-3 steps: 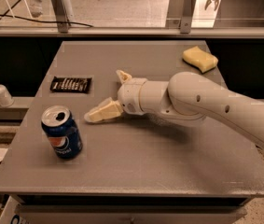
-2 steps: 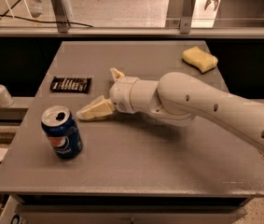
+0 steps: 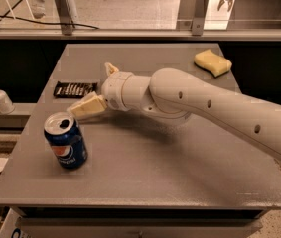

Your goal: Move rxbar chocolate near sponge

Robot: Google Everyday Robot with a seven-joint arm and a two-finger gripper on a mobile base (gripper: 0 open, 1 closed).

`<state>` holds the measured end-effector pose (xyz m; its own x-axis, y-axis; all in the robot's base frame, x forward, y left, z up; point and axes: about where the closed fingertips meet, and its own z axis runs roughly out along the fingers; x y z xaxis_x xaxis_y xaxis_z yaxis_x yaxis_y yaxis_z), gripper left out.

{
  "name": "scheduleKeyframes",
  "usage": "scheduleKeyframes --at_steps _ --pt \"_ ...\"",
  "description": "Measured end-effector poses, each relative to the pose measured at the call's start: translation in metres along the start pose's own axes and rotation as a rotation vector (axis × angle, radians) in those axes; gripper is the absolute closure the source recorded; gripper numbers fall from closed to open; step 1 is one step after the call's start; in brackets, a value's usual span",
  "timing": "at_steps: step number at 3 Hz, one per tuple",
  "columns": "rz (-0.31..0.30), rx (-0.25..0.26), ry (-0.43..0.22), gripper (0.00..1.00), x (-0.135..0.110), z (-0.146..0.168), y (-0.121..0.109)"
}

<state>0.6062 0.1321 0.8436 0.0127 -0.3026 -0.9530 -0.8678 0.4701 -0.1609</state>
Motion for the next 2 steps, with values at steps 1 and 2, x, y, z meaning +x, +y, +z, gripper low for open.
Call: scheduleKeyframes --at_steps 1,2 --pt "-0.006 -0.001 -0.001 0.00 -0.007 0.015 0.000" --pt "-0.012 -0.004 0.002 0.00 -0.010 0.027 0.000"
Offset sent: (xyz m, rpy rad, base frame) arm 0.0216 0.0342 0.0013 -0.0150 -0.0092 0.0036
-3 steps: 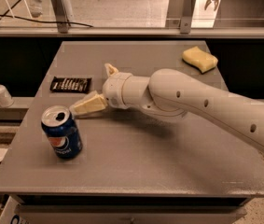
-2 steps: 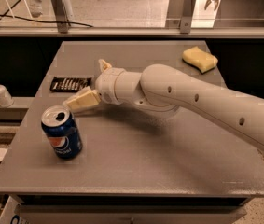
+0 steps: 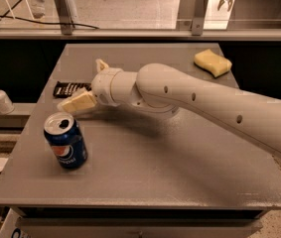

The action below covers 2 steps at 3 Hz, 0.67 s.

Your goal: Move rxbar chocolate near sponge

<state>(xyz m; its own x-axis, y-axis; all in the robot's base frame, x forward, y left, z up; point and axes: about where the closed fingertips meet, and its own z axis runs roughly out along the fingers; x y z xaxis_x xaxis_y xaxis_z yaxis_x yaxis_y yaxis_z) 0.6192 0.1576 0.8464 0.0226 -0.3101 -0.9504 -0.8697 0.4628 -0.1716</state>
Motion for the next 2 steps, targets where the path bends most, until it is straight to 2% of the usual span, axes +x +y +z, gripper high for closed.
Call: scheduleKeyframes --at_steps 2 --pt "0.025 0.014 0.050 0.00 0.017 0.004 -0.002"
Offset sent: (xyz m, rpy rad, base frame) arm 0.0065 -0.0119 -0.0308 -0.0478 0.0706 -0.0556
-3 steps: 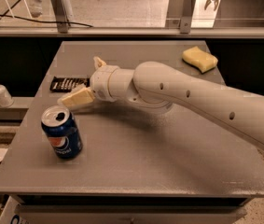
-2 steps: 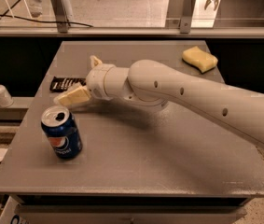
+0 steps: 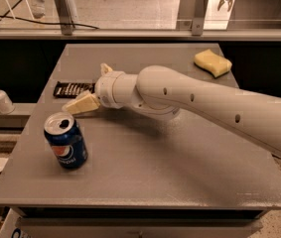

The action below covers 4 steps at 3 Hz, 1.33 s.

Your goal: Move rxbar chocolate near sponge

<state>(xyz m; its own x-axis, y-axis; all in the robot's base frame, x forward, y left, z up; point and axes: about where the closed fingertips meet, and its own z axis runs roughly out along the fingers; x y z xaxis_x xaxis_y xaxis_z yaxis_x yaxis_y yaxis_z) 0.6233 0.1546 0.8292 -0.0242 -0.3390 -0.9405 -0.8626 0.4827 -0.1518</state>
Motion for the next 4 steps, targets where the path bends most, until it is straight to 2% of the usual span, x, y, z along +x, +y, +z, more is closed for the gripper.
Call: scheduleKeyframes --at_steps 1,4 --pt "0.015 0.004 0.009 0.18 0.0069 -0.0002 0.0007" --pt "0.037 0.011 0.009 0.88 0.0118 -0.0075 0.0001"
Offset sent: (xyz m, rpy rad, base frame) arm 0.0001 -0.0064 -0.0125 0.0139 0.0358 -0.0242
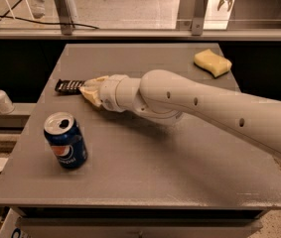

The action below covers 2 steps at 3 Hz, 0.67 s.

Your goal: Move rxbar chocolate near sponge

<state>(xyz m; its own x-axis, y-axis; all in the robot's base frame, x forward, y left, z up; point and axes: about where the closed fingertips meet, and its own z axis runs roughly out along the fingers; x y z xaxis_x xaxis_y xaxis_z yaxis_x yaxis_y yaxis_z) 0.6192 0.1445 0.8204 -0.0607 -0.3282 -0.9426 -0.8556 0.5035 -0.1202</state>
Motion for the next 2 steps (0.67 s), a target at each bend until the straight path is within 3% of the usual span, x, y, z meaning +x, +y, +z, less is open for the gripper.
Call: scheduleKeyframes --at_steps 1,2 --pt "-0.007 0.011 -0.016 1.00 -0.005 -0.014 -0.004" --pt "-0.026 0.038 -0.049 1.00 -0.017 -0.041 -0.014"
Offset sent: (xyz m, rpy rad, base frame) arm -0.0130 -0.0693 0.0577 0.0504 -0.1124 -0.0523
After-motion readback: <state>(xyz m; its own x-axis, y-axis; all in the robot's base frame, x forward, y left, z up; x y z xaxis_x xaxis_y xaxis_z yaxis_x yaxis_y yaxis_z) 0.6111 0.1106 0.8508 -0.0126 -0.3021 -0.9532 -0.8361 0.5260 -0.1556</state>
